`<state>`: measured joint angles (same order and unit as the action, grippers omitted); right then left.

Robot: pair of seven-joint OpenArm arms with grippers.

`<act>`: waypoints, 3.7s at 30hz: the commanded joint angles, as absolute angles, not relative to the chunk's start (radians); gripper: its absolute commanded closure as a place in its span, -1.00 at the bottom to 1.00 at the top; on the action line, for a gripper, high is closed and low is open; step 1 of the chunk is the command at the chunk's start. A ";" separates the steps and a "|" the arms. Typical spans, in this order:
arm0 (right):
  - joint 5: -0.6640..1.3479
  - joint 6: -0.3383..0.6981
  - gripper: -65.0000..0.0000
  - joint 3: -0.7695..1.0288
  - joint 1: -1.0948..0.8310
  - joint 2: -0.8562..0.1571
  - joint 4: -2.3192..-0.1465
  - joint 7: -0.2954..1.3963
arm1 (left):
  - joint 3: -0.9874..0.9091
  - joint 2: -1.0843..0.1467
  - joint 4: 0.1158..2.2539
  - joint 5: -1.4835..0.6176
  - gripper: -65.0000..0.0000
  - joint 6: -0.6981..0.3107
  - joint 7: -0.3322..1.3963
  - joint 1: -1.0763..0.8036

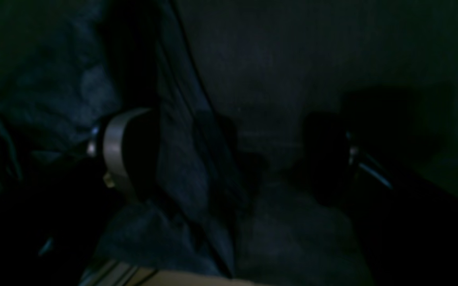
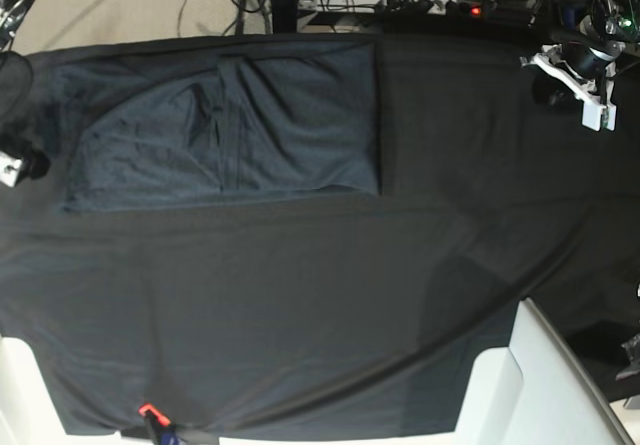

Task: Fold the T-shirt properly
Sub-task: 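Lift the right gripper and move it to the shirt's side edge, then tuck the shirt's side edge inward with the right gripper, then move the right gripper over the folded shirt and grasp its collar end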

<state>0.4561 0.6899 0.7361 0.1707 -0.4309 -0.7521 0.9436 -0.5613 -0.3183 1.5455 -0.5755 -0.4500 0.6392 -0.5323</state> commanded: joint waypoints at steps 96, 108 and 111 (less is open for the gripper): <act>0.466 -0.252 0.99 -0.484 -0.074 -0.015 -1.618 0.943 | -0.567 -0.332 1.468 -0.581 1.00 -0.455 0.624 -0.476; 0.464 -0.455 0.99 -0.684 -0.025 -0.015 -1.587 0.812 | -0.567 -0.332 1.466 -0.581 1.00 -0.455 0.624 -0.476; 0.464 -0.455 0.99 -0.688 -0.013 -0.015 -1.547 0.769 | -0.567 -0.332 1.466 -0.581 1.00 -0.455 0.624 -0.476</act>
